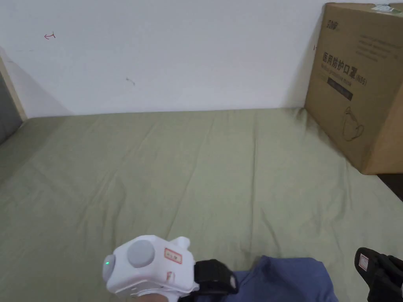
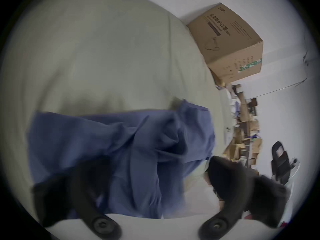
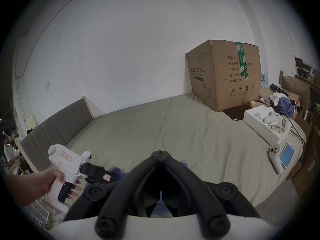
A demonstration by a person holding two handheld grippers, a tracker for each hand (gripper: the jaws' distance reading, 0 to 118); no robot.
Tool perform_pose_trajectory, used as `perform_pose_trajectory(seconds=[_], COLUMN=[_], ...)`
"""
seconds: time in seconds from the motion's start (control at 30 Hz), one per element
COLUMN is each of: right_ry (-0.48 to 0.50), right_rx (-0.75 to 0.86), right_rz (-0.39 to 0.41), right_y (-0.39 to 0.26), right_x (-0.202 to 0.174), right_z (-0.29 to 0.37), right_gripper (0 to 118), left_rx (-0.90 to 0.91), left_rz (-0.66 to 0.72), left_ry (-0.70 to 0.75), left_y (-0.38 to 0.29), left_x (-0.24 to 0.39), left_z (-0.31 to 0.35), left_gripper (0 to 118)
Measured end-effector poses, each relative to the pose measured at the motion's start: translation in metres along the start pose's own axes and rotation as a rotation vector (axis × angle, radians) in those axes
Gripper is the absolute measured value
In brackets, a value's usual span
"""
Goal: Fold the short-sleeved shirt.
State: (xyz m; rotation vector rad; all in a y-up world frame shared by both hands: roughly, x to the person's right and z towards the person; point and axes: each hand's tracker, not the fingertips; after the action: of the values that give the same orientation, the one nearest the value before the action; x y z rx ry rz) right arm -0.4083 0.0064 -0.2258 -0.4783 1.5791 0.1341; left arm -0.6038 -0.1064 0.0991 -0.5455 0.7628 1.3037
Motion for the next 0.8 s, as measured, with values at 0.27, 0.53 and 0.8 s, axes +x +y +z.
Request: perform_pose_trajectory(seconds=[0.27,0.53,0.8], right_ry=[0.005,0.025,0.011], right_rx=[-0.015,-0.019,-0.026], right_rz=[-0.02,-0.045,-0.025], right_y=[-0.004,-0.003,-0.001], right_x=[0.011,0.013,0.021], right_z=[0.002,-0.003,0.003], right_gripper=[1,1,1], left_rx=[0.231,0.183,-0.024], left_rz=[-0.105,-0.285,-0.341], left_ry=[0.231,0.318,0.33], left_y=[-0.015,-0.048,-0.049], left_x=[-0.001,0.008,0.029], left_z=[0.079,0.055,-0.058], left_gripper=[115,0,0])
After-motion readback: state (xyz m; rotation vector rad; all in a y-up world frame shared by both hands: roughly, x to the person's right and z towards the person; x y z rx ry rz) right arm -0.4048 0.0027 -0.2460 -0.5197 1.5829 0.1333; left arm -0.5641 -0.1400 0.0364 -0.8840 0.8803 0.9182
